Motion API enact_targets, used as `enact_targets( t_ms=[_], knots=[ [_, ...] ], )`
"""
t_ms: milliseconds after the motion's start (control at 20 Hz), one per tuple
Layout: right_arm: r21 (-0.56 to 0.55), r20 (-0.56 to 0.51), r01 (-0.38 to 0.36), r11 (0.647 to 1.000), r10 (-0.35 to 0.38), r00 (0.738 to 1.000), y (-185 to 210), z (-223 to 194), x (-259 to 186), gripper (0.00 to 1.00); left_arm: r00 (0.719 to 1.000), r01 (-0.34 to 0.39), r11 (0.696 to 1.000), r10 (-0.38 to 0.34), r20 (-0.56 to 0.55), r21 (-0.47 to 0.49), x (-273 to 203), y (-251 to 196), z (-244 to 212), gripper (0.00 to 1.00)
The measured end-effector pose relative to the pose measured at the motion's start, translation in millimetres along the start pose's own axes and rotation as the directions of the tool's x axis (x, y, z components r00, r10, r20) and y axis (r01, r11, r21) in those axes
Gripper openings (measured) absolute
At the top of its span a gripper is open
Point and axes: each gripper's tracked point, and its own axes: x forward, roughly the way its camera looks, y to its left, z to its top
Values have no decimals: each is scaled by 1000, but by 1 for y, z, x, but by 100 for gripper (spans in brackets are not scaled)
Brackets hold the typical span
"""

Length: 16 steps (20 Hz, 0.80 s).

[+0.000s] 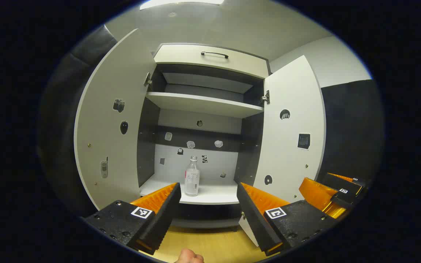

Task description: Grasp the bottle in the cabinet with the left hand and place it on the coaster, then close the right door with the right hand and the left door with the left hand.

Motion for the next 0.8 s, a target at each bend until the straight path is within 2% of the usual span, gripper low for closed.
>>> enact_targets(
  t_ms=[50, 250, 300, 400, 500, 600, 700, 800],
  knots=[
    [1, -2, -2, 1000, 2, 1000, 0, -1, 0, 93, 1000, -5, 1000, 5, 1, 9, 0, 0, 0, 96],
    [-18, -4, -6, 1000, 6, 1000, 0, 0, -1, 93, 1000, 3, 1000, -3, -21, 7, 0, -1, -6, 96],
    [-21, -2, -6, 1000, 6, 1000, -1, 1, -1, 97, 1000, 4, 1000, -4, -23, 8, -1, -1, -6, 96],
    [-21, -5, -8, 1000, 8, 1000, 0, 0, 0, 97, 1000, 3, 1000, -2, -20, 16, -1, -1, -6, 100],
    [-20, -12, -7, 1000, 7, 1000, 1, -1, 0, 93, 1000, -2, 1000, 3, -24, 20, -2, 0, -8, 96],
    [-27, -12, -6, 1000, 6, 1000, 2, 0, 0, 97, 1000, -2, 1000, 3, -25, 26, -3, 1, -8, 96],
    [-42, 6, -13, 999, 13, 1000, 2, 1, 4, 100, 1000, 2, 999, -2, -12, 51, -1, 2, -4, 96],
    [-72, 24, -17, 997, 19, 1000, 0, 1, 8, 97, 1000, -6, 996, 6, 3, 85, 3, 8, 3, 96]
  ],
)
